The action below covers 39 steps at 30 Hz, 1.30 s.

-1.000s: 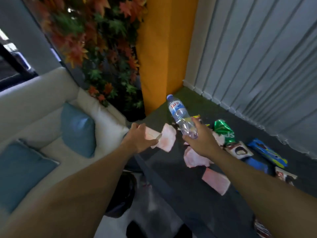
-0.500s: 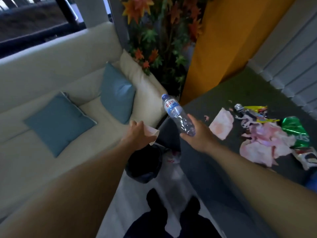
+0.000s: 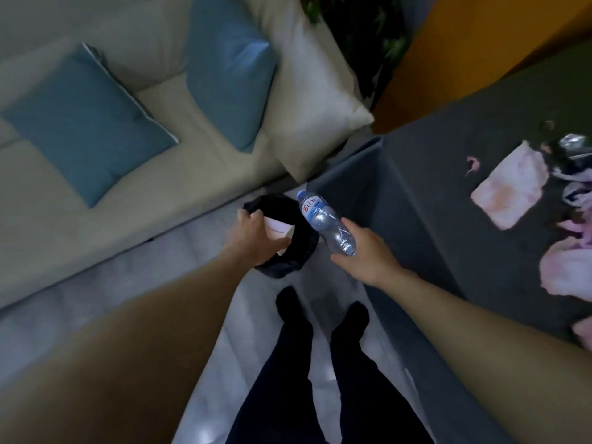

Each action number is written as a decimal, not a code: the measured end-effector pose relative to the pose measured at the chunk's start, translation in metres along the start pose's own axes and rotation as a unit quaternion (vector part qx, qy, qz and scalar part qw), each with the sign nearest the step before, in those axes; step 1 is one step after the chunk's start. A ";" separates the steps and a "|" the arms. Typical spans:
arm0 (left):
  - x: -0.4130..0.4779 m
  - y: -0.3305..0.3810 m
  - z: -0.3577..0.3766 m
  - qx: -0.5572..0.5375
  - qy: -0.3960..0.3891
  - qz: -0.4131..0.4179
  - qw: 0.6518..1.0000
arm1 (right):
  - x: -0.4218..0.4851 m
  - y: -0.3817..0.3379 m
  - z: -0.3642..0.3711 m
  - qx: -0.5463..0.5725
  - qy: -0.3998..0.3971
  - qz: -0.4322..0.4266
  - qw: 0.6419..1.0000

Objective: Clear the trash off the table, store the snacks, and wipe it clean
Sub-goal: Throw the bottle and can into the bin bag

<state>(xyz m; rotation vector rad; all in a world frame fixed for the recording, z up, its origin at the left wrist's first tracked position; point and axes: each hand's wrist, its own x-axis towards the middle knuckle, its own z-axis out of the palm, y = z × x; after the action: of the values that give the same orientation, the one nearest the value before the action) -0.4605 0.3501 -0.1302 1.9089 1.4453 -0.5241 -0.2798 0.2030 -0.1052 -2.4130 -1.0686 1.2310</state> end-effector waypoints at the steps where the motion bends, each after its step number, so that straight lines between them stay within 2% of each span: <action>1: 0.007 -0.004 0.007 0.000 -0.002 -0.008 1.000 | 0.007 0.003 0.008 -0.007 -0.006 0.003 1.000; 12: 0.095 -0.048 0.077 -0.040 -0.022 -0.051 0.998 | 0.102 0.038 0.100 -0.046 -0.083 0.060 0.994; 17: 0.127 -0.066 0.103 -0.070 -0.043 -0.040 0.996 | 0.135 0.048 0.133 -0.054 -0.105 0.046 0.992; 22: 0.143 -0.087 0.113 -0.051 -0.058 -0.012 0.997 | 0.147 0.057 0.145 -0.064 -0.142 0.043 0.987; 30: 0.128 -0.074 0.080 -0.018 -0.048 0.018 0.999 | 0.131 0.044 0.121 -0.051 -0.112 0.011 0.992; 39: 0.071 -0.016 0.000 0.061 0.002 0.090 0.994 | 0.090 -0.012 0.041 -0.089 -0.064 -0.021 0.994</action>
<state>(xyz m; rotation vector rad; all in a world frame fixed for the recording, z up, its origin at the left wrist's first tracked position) -0.4537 0.4003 -0.1822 2.1138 1.2526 -0.5328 -0.2830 0.2696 -0.1792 -2.4543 -1.3110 1.3438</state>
